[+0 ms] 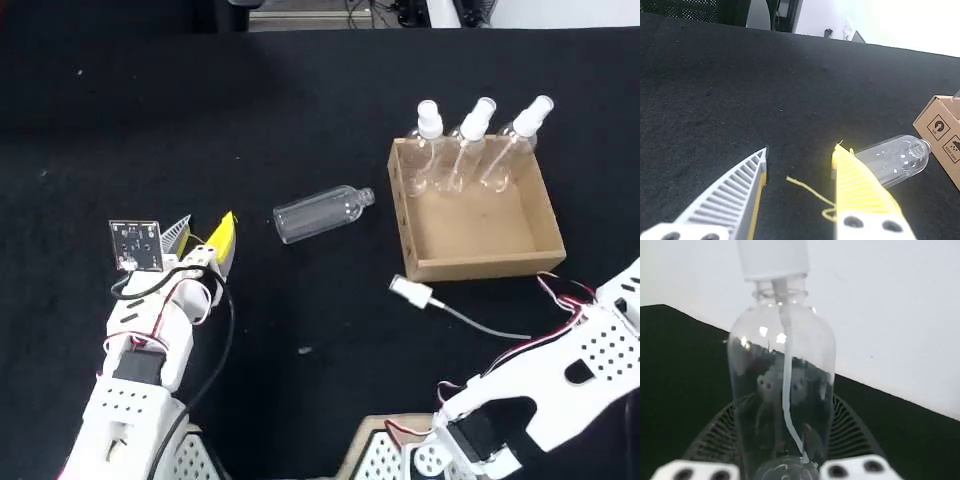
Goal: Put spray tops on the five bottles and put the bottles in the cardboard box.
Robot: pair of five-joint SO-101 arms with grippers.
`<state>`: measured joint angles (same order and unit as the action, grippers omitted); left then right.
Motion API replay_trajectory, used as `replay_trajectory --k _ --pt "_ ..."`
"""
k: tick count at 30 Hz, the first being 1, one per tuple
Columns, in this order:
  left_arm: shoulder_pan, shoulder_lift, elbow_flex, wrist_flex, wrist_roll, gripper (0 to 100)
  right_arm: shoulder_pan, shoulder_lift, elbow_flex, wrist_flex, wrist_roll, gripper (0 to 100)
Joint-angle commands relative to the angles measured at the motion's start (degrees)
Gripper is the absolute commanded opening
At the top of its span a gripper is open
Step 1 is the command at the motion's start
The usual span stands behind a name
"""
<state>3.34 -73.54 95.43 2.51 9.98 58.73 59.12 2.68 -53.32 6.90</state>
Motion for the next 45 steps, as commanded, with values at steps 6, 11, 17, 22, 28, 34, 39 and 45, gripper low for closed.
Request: replay_trajectory --k 6,11,17,22,28,34,39,45 --pt "0.31 -0.26 -0.04 -1.32 0.53 20 0.53 0.66 -3.30 -1.41 3.69 1.6" --pt "0.31 -0.26 -0.04 -1.32 0.53 20 0.44 1.19 -3.30 -1.41 4.48 1.6" --pt "0.31 -0.26 -0.04 -1.32 0.53 20 0.35 1.36 -2.95 -1.41 4.13 11.9" --pt "0.31 -0.26 -0.04 -1.32 0.53 20 0.18 1.36 -2.95 -1.41 4.13 12.1" --pt "0.31 -0.26 -0.04 -1.32 0.53 20 0.18 1.36 -2.86 -0.09 4.13 11.9" --pt "0.22 -0.26 0.04 -1.32 0.53 20 0.18 0.92 -3.38 8.62 0.00 20.9" --pt "0.22 -0.26 0.04 -1.32 0.53 20 0.26 0.84 -3.38 8.70 -3.78 21.8" --pt "0.22 -0.26 0.04 -1.32 0.53 20 0.26 -0.57 -3.03 8.79 -3.78 21.9"
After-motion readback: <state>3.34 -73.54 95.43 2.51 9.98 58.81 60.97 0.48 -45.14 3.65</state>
